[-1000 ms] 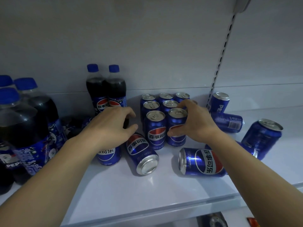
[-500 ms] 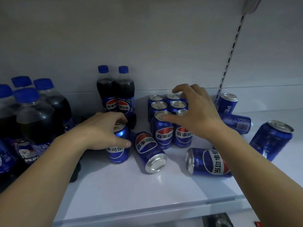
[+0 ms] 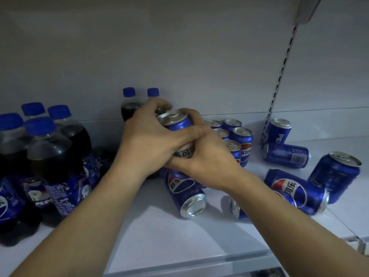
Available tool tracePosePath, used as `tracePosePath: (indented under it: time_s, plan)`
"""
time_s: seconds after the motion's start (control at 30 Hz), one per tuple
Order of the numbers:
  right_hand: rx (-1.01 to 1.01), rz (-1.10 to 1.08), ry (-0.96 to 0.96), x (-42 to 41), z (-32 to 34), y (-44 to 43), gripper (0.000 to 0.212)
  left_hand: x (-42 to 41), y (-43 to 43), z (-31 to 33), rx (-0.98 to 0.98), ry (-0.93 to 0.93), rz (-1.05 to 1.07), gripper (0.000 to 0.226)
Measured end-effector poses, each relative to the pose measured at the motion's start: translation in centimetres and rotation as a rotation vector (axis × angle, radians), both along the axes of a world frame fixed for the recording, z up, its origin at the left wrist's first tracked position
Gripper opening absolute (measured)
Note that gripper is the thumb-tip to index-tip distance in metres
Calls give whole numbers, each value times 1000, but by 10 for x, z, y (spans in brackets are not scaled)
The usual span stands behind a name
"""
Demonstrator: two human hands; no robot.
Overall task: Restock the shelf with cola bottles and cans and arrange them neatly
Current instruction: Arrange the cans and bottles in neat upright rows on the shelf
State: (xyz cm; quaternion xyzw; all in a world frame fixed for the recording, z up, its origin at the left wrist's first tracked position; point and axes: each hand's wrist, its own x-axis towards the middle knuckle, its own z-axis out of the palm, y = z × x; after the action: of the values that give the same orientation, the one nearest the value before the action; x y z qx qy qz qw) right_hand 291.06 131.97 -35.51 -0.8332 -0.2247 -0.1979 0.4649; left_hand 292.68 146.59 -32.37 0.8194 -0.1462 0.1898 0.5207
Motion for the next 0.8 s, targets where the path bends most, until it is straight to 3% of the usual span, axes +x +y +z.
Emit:
tracePosePath:
  time_s: [0.13, 0.23, 0.3, 0.57, 0.8]
  plan:
    - [18, -125, -6, -6, 10, -37, 72, -4, -21, 0, 69, 49, -176, 84]
    - [79, -243, 46, -7, 22, -82, 73, 0, -26, -2, -14, 102, -270, 46]
    - [90, -319, 66, -7, 27, -110, 70, 6, -28, -13, 55, 75, -224, 27]
    - [-65, -431, 179, 8, 1, -172, 79, 31, -44, -70, 208, 39, -102, 55]
    - [-113, -424, 322, 23, -20, -189, 78, 38, -46, -87, 254, 86, -113, 51]
